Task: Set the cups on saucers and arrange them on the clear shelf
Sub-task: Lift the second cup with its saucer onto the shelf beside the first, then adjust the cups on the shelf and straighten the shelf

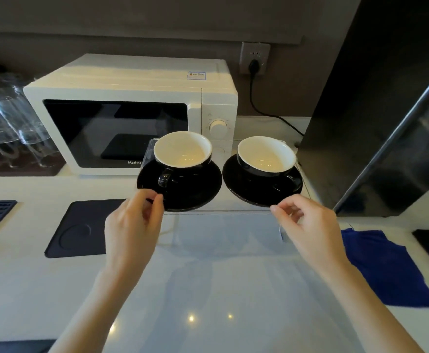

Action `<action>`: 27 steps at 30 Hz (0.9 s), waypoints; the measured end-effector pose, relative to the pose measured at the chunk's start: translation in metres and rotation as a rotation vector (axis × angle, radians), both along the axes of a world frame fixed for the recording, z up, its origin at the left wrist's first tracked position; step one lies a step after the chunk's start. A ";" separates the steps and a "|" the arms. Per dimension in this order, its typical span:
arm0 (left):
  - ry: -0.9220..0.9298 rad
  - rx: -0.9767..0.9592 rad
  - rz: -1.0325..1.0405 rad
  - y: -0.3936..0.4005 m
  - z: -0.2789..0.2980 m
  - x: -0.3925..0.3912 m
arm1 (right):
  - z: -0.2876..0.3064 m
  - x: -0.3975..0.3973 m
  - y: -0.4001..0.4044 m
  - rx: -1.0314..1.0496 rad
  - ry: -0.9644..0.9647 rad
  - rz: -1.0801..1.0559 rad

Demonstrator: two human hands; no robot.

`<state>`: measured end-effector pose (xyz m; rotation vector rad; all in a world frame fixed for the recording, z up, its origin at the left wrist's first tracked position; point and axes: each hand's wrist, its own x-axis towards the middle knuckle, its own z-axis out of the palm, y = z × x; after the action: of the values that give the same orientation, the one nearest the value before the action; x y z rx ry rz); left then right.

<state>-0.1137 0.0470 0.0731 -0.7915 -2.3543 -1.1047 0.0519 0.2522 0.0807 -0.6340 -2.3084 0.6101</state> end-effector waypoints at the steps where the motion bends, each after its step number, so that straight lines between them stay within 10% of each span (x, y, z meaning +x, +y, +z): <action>1: -0.038 0.039 -0.049 0.001 -0.005 0.010 | -0.005 0.004 0.002 0.051 -0.008 -0.029; 9: -1.088 0.329 -0.400 0.046 -0.017 0.046 | -0.018 0.005 0.011 0.167 0.017 -0.211; 27: -1.327 0.550 -0.309 0.068 -0.015 0.043 | -0.019 -0.008 0.014 0.197 -0.074 -0.303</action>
<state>-0.0706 0.1149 0.0578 -0.1529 -2.5136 -2.8966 0.0438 0.2660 0.0620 -0.9003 -2.2424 0.2188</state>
